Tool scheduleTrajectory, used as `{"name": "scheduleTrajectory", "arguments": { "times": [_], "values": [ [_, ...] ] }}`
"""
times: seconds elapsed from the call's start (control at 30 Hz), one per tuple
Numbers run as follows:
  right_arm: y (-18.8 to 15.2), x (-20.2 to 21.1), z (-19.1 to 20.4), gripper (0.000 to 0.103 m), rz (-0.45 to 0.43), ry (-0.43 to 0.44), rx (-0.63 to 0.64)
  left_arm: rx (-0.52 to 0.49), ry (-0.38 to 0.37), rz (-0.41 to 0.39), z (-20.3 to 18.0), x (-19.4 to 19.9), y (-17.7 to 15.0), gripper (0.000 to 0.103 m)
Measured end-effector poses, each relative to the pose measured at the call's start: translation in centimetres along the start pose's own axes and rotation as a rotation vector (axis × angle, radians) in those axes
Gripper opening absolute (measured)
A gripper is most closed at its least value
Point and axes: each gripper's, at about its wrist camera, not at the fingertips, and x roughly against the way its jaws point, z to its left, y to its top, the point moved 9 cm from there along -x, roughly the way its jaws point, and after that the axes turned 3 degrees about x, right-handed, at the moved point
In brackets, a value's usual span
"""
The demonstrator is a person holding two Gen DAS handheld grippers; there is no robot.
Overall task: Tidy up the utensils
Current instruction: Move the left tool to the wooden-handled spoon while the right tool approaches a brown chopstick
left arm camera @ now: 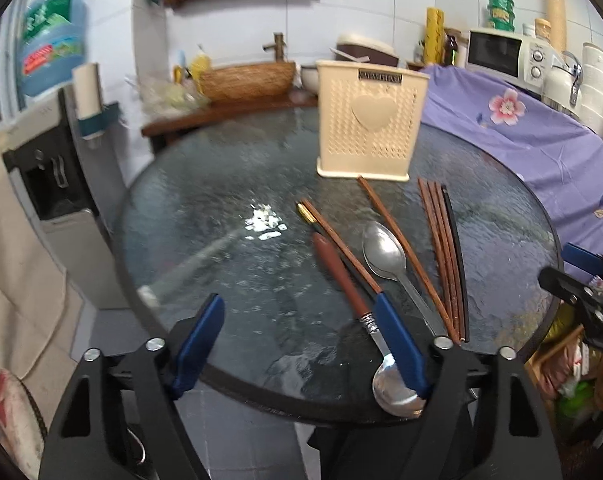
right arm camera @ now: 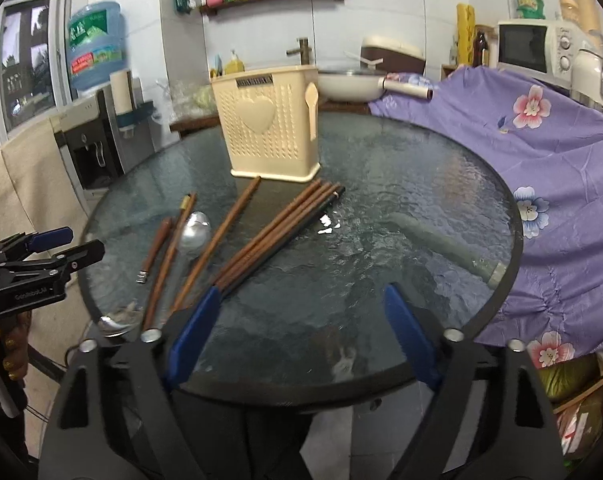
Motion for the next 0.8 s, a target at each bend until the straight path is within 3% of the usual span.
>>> {"name": "scheduleTrajectory", "arguments": {
  "times": [0.13,0.27,0.47,0.67,0.8],
  "values": [
    [0.7,-2.3,-1.0,0.065,0.073,0.034,-0.043,0.035,-0.069,0.067,-0.2,-1.6,0.4,0.059],
    [1.5,-3.6,-0.8,0.061,0.098,0.061,-0.055,0.025,-0.073,0.089,-0.4,-2.8,0.8,0.051],
    [2.6,-4.7,0.8,0.061,0.091,0.087,0.0,0.037,-0.092,0.131,-0.6,-4.2,0.6,0.05],
    [3.5,-5.3,4.7,0.057,0.11,0.255,0.045,0.025,-0.093,0.145,-0.8,-4.8,0.6,0.048],
    [4.0,-6.5,6.8,0.055,0.124,0.286,0.104,0.026,-0.085,0.155,-0.2,-4.8,0.3,0.047]
  ]
}}
